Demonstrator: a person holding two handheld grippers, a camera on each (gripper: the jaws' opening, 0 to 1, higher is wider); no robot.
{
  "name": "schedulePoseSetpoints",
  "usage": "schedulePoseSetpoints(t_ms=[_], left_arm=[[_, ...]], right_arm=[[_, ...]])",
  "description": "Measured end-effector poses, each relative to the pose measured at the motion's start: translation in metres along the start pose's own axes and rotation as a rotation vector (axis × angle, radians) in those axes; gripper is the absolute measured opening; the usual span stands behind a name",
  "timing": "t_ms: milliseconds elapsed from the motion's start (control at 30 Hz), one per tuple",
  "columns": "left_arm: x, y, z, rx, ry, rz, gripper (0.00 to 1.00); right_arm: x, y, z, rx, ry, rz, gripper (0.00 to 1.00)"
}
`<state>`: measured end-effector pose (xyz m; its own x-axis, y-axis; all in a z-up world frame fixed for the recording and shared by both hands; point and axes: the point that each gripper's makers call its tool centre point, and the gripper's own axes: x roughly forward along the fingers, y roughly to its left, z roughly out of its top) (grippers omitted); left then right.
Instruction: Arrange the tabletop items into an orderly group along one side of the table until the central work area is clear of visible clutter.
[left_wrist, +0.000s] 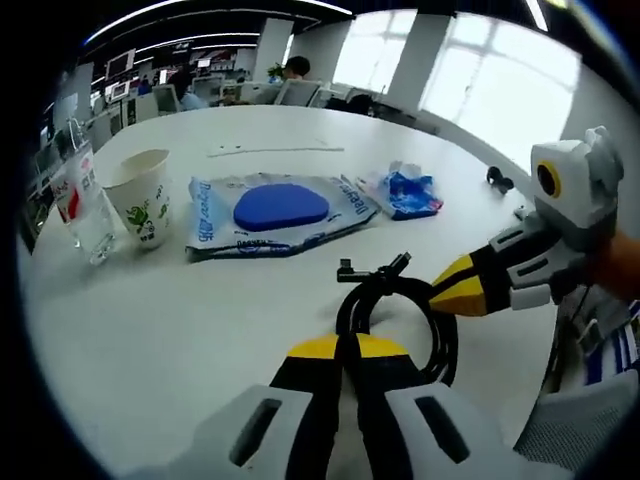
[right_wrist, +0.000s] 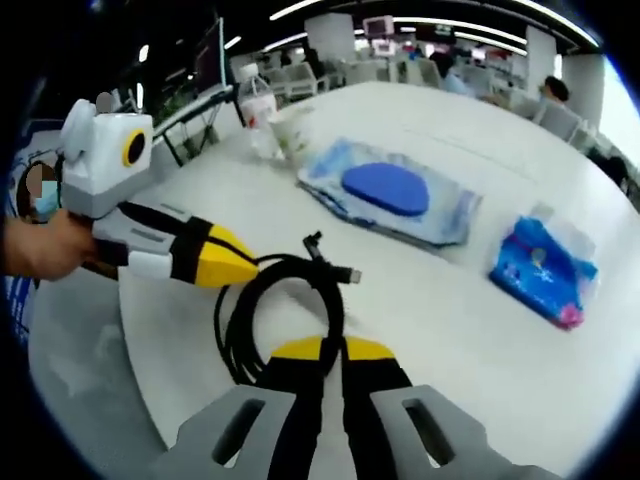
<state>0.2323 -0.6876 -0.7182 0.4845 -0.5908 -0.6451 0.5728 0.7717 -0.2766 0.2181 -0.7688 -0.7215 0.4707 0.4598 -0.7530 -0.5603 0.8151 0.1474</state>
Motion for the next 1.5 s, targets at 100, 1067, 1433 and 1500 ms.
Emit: schedulePoseSetpoints(t_ms=[100, 1067, 1433, 1500], left_arm=[[-0.001, 0.003, -0.001, -0.02, -0.002, 0.009, 0.03], [0.012, 0.013, -0.009, -0.097, 0.032, 0.054, 0.06], [0.017, 0.015, -0.003, -0.023, 0.031, 0.044, 0.07], [0.017, 0.014, -0.003, 0.002, 0.03, 0.042, 0.07]], right_arm=[[0.005, -0.001, 0.005, -0.032, 0.006, 0.007, 0.02], [0.036, -0.019, 0.019, -0.142, -0.019, 0.023, 0.02], [0.035, -0.023, 0.018, -0.032, -0.033, 0.015, 0.03], [0.034, -0.024, 0.018, -0.019, -0.035, 0.013, 0.04]])
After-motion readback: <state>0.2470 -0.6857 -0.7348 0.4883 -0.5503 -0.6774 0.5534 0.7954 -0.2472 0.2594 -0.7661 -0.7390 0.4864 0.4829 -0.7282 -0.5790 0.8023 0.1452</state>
